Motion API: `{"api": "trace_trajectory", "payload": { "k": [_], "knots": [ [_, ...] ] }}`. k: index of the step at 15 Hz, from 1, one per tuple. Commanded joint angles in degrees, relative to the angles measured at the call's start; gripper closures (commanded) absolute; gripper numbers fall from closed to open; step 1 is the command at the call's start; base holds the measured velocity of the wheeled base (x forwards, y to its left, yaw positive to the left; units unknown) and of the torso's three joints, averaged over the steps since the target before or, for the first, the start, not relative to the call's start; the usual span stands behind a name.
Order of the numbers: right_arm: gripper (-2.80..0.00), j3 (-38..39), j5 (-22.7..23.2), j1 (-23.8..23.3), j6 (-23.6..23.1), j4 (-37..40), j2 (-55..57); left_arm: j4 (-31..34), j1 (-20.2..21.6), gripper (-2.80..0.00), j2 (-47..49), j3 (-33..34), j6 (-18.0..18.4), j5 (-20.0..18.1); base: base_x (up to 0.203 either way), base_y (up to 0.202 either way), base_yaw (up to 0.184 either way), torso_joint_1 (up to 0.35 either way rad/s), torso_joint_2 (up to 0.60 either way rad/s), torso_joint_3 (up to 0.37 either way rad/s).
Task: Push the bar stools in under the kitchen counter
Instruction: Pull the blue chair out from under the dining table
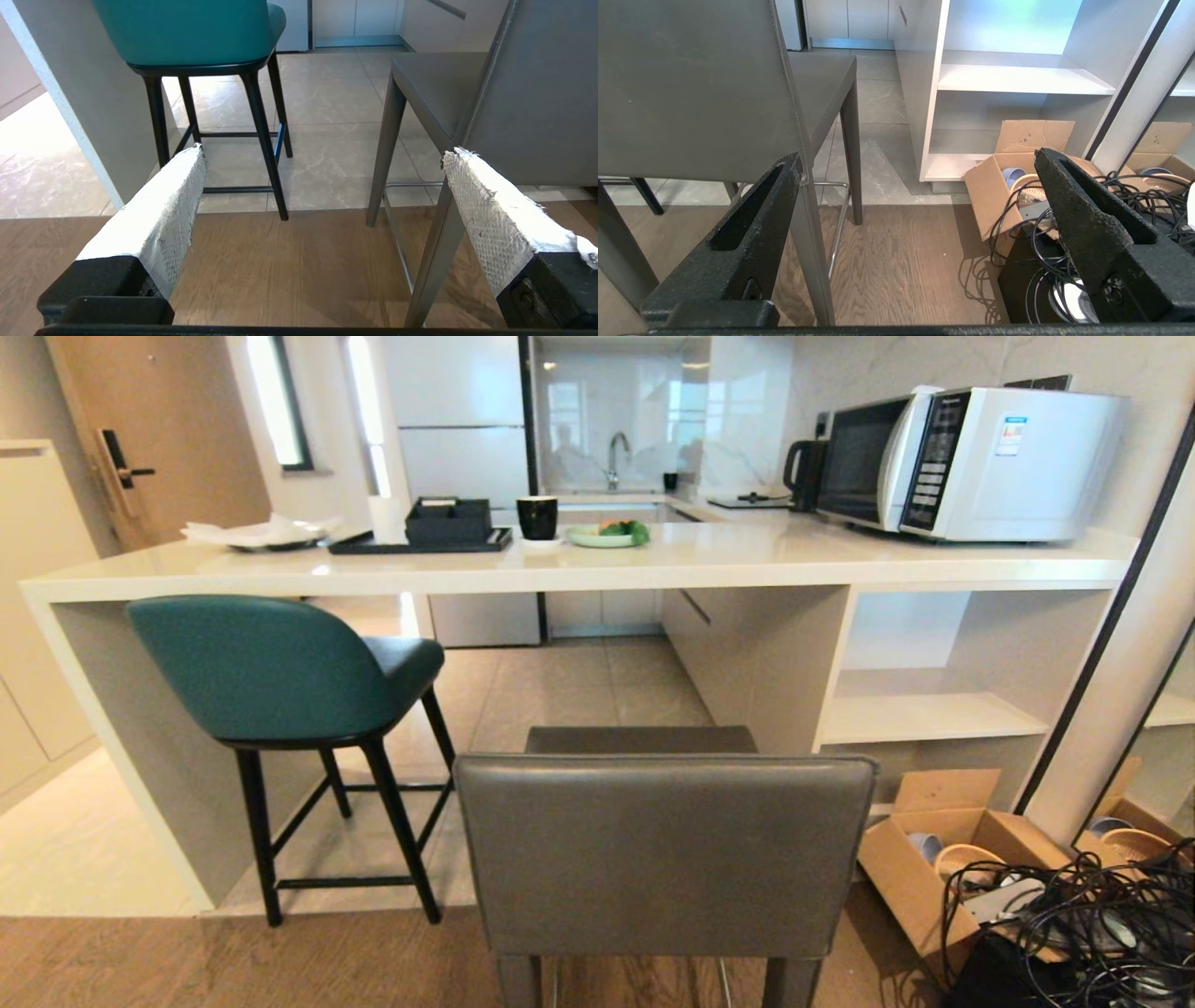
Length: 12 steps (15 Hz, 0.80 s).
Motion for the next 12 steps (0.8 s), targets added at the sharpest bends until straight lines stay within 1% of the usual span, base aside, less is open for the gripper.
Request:
{"api": "trace_trajectory", "payload": {
  "k": [1, 4, 11, 12],
  "knots": [
    [-2.8, 0.0, -0.06, 0.0, 0.33, 0.0, 0.1, 0.11, 0.0, -2.8, 0.1, 0.01, 0.0, 0.0, 0.0, 0.0, 0.0, 0.0, 0.0, 0.0],
    [-2.8, 0.0, -0.14, 0.0, 1.57, -0.09, 0.1, 0.11, 0.0, -2.8, 0.1, 0.01, 0.0, 0.09, 0.0, 0.0, 0.0, 0.0, 0.0, 0.0],
    [-2.8, 0.0, -0.44, 0.0, 2.24, -0.09, 0.1, 0.02, 0.0, -2.8, 0.1, 0.01, -0.79, 0.18, 0.0, 0.0, 0.0, 0.0, 0.0, 0.0],
    [-2.8, 0.0, -0.91, 0.0, 3.11, -0.09, 0.11, 0.02, 0.0, -2.8, 0.1, 0.01, -0.88, 0.26, 0.0, 0.0, 0.0, 0.0, 0.0, 0.0]
  ]
}}
